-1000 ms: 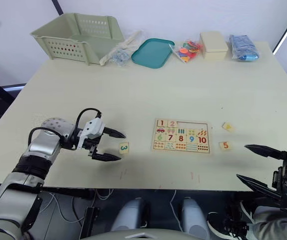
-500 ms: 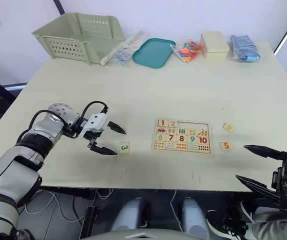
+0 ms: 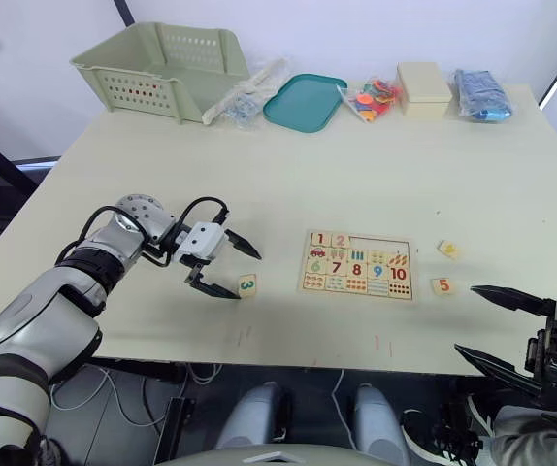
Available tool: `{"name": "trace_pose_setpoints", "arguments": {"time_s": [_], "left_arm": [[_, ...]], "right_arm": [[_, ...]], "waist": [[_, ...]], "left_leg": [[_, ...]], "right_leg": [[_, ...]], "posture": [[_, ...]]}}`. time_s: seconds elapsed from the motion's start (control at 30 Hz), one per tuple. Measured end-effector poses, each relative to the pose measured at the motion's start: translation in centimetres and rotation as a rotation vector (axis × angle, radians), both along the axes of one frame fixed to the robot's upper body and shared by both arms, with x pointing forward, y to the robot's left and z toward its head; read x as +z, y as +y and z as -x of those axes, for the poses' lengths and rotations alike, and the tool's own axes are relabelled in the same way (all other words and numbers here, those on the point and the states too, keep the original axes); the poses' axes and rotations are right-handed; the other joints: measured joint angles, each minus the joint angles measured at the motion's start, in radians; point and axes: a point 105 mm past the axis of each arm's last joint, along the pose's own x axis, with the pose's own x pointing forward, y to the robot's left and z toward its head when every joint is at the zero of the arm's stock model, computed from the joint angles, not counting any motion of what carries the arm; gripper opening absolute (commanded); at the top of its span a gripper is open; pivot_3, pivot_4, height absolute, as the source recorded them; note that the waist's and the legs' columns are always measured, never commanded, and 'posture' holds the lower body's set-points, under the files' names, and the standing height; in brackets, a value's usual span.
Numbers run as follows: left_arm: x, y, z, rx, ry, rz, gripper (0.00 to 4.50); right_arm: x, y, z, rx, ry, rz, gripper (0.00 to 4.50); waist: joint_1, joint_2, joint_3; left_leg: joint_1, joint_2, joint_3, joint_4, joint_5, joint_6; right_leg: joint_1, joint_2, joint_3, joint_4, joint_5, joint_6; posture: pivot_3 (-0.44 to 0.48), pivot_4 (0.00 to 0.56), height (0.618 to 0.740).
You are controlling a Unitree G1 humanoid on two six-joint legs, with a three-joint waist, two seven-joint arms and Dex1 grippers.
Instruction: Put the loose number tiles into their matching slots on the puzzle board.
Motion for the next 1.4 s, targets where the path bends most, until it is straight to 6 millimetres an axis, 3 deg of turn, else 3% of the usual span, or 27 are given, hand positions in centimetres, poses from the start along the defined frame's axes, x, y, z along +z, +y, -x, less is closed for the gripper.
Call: {"name": "trace_pose_setpoints", "arguments": {"time_s": [1.4], "left_arm": [[0.33,0.43,-0.54,0.006,-0.011,-0.045,4.47]], "right_arm": [[0.1,0.05,0.43,-0.039,-0.019,-0.012,4.5]], "waist": [[-0.001,0.0,0.0]], "left_leg": [[0.0,0.0,-0.001,0.0,0.0,0.0]], "right_leg": [[0.0,0.0,-0.001,0.0,0.0,0.0]], "posture": [[0.0,0.15,0.74]]}}
